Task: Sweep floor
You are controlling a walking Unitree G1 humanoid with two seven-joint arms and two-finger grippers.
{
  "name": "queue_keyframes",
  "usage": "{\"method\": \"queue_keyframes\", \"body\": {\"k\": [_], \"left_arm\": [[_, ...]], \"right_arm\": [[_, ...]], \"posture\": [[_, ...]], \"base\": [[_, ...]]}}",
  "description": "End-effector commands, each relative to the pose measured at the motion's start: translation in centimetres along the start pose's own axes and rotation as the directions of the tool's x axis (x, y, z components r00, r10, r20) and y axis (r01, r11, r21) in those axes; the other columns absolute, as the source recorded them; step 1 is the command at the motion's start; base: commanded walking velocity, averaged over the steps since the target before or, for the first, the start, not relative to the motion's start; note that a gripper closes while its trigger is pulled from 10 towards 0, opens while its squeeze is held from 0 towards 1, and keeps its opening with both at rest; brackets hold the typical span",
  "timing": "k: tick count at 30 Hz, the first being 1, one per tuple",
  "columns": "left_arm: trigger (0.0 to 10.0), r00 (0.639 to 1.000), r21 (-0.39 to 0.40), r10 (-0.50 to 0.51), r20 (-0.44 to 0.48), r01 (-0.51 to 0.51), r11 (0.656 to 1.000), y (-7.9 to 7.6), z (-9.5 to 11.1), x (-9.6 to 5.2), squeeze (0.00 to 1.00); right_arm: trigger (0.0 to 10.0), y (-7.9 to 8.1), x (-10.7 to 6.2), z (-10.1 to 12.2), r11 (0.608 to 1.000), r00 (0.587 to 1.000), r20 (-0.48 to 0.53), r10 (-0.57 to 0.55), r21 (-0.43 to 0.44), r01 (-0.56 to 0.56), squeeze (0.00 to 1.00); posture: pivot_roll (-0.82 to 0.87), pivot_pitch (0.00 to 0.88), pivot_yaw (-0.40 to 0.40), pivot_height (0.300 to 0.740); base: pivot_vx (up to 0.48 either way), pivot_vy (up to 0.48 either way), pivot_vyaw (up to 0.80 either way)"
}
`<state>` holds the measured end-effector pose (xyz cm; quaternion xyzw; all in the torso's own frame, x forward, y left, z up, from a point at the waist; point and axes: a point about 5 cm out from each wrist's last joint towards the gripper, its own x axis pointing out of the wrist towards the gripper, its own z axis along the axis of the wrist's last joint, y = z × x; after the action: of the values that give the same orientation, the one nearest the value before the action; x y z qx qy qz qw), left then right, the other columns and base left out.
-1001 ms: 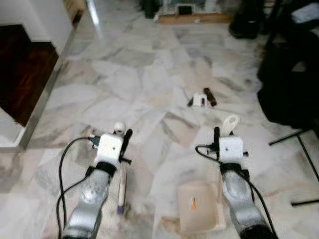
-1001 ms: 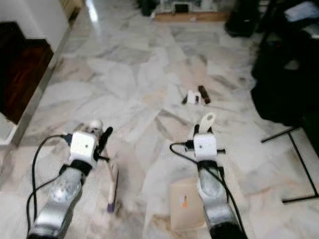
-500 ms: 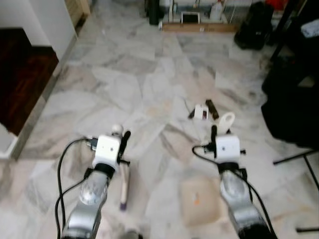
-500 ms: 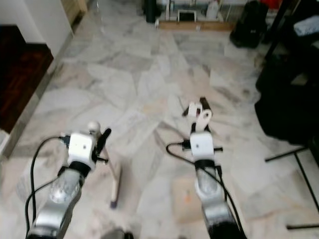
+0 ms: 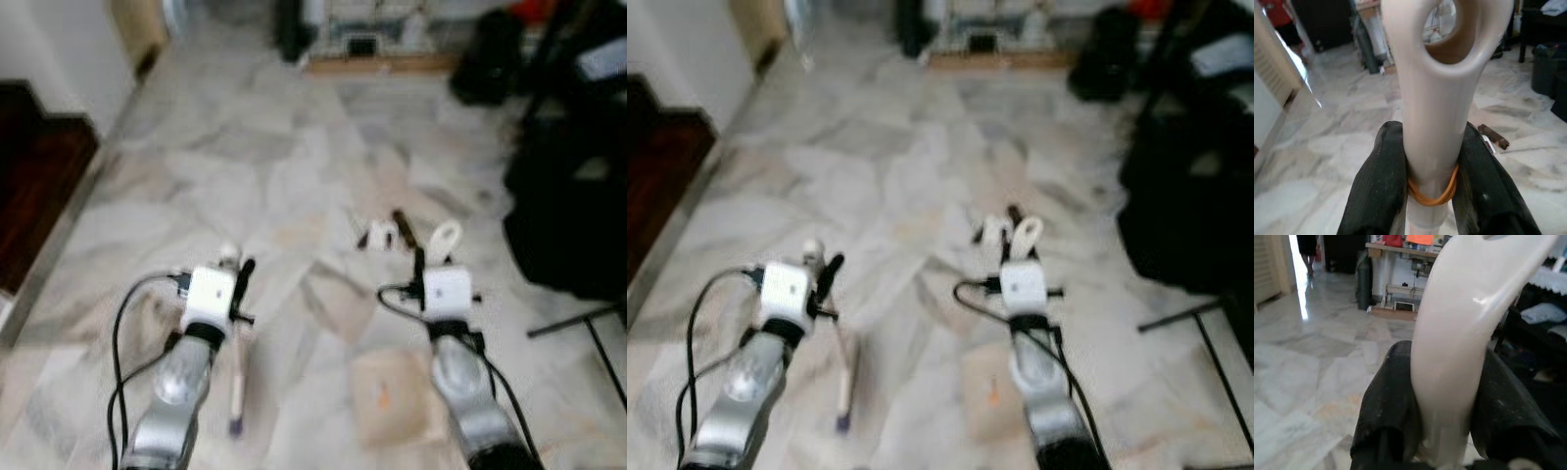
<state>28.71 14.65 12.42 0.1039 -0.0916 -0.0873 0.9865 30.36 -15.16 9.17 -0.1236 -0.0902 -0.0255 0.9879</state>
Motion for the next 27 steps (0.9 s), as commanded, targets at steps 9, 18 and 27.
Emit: {"method": "queue_keyframes", "body": {"k": [9,18,27], "left_arm": [[10.0,0.999,0.01,-0.012,0.038,0.012,1.0,-0.29,0.45,0.17,0.0],[10.0,0.999,0.008,-0.013,0.046,0.012,1.0,-0.47,0.55,0.31,0.0],[10.0,0.999,0.016,0.006,0.047,-0.007,1.0,-0.02,0.64,0.19,0.0]], "right_arm": [[10.0,-0.77,0.27,0.43,1.0,0.999,0.028,-0.014,-0.017,0.015,0.0],[10.0,-0.77,0.52,0.72,1.0,0.999,0.041,-0.011,-0.015,0.012,0.0],[10.0,-0.68,0.86,1.08,1.0,0.999,0.051,-0.013,-0.007,0.014,0.0]], "posture": [[0.02,0.047,0.043,0.74],[0.02,0.046,0.041,0.74],[0.04,0.094,0.04,0.74]], "base": [[0.332,0.0,0.0],[0.33,0.0,0.0],[0.333,0.0,0.0]]}}
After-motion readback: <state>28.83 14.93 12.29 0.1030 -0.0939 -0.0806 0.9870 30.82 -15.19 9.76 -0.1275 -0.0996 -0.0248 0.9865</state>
